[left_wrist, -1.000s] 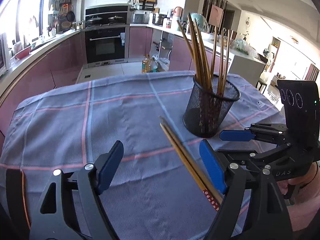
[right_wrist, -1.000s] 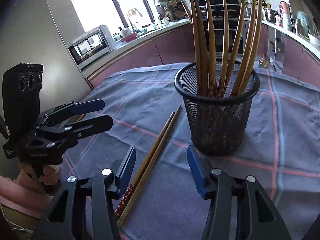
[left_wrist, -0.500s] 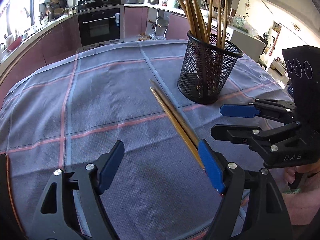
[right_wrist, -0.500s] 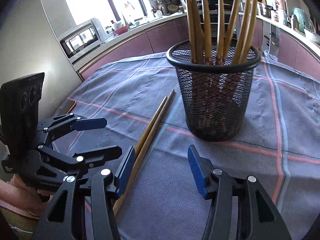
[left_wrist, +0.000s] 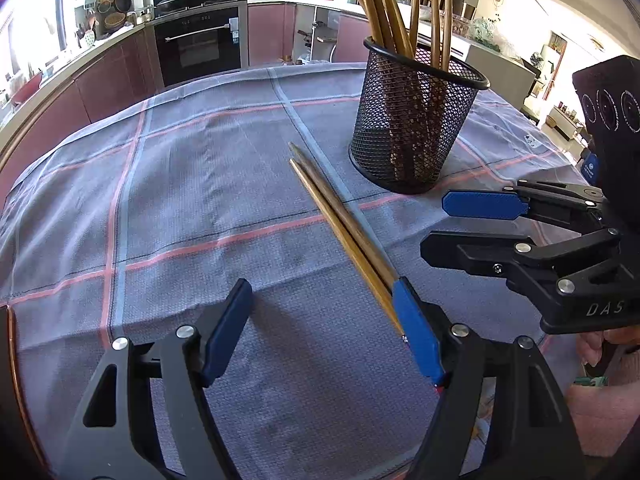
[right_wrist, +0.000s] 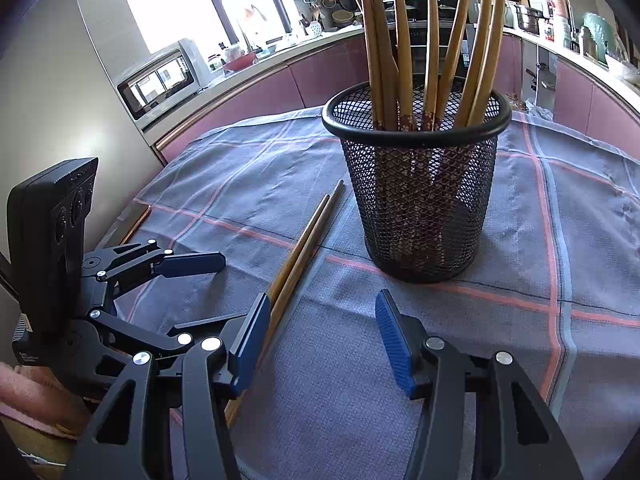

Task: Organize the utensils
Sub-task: 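Move the open right tool back to the remaining two chopsticks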

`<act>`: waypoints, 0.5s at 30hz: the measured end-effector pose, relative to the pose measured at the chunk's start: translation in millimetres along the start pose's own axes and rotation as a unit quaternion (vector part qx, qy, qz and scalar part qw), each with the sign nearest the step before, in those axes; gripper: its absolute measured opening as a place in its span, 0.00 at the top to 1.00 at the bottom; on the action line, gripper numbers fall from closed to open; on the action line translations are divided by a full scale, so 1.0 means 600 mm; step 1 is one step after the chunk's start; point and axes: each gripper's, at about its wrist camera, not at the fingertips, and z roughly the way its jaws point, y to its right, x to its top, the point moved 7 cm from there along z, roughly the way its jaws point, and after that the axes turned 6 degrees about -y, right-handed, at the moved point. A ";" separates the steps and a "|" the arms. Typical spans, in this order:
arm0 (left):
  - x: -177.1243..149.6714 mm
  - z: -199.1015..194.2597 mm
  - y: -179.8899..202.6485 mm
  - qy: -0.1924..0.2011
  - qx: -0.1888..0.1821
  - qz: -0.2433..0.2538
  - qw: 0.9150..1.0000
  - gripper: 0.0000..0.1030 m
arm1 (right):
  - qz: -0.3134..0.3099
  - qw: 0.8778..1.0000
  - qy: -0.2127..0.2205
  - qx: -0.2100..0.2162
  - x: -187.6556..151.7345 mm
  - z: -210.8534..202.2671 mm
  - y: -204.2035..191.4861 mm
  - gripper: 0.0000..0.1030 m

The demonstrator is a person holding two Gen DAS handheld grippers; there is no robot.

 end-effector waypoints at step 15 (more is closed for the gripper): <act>-0.006 -0.007 -0.009 0.001 -0.013 -0.021 1.000 0.36 | -0.001 1.000 -0.001 0.001 0.009 0.006 -0.007 0.49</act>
